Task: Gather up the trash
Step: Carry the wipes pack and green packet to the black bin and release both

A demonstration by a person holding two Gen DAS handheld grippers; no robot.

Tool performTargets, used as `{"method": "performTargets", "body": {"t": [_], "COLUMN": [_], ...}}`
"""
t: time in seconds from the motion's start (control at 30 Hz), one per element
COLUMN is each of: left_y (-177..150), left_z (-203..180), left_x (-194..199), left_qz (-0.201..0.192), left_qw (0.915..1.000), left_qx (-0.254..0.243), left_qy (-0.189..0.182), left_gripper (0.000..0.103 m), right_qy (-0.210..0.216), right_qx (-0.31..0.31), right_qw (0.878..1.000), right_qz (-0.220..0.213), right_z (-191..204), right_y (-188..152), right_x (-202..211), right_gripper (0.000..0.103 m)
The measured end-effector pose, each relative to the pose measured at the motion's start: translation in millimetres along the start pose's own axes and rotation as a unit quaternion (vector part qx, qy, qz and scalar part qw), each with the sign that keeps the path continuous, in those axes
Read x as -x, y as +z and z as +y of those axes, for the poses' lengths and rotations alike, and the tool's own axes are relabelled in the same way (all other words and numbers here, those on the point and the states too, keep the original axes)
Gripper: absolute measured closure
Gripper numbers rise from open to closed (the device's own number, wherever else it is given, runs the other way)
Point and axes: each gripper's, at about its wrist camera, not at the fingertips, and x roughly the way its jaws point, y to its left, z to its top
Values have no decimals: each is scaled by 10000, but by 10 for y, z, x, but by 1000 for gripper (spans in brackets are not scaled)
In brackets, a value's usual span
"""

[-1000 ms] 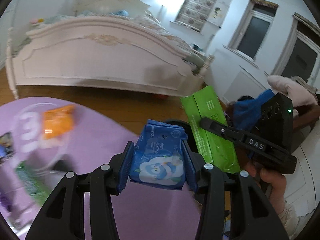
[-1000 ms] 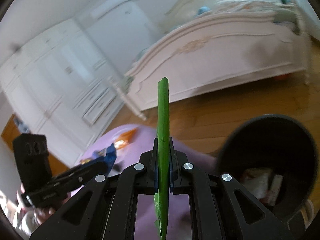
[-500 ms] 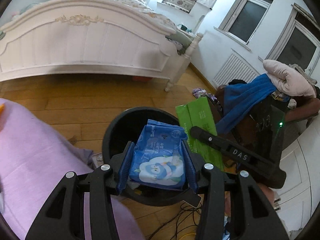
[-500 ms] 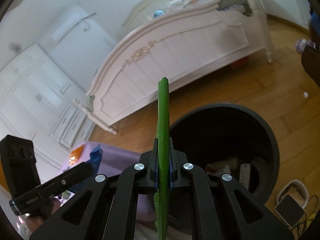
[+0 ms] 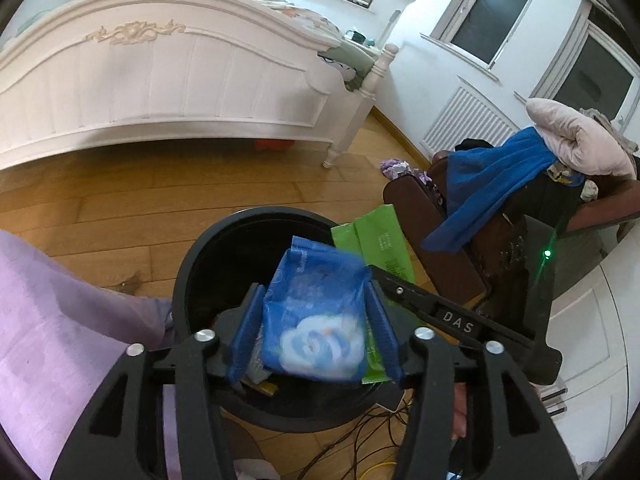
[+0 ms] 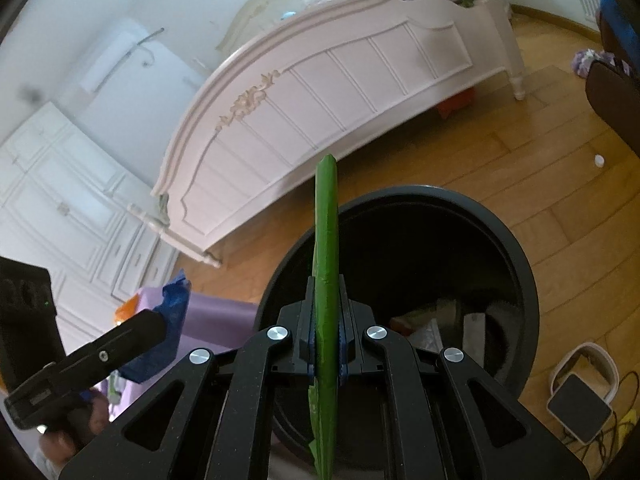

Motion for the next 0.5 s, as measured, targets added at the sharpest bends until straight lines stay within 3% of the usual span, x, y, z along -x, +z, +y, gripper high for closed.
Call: {"method": "performTargets", "body": {"t": [0.03,0.1,0.17,0.5], "left_y": [3,3,1,-151], "left_z": [-9,-19,-29,115], "left_x": [5,51,92,564], "left_qz": [-16,-153,-206,-552], "left_qw": [10000,9999,9997,9984], "left_qx": [-8,-15,-39,51], "left_qy": [-10,-37,-80,93], "left_gripper": [32,19,19,18], "right_qy": [-32,-41,-35,73], "right_qx": [-1,-56,-91,178], "right_qw": [10000,10000,9999,9998], "right_qz": [12,-56,-121,-75], "right_z": [-9,-25,-31,285], "right_y": [4,7,15,-48], "right_x": [-1,28,64,148], "right_gripper": [77,48,40,35]}}
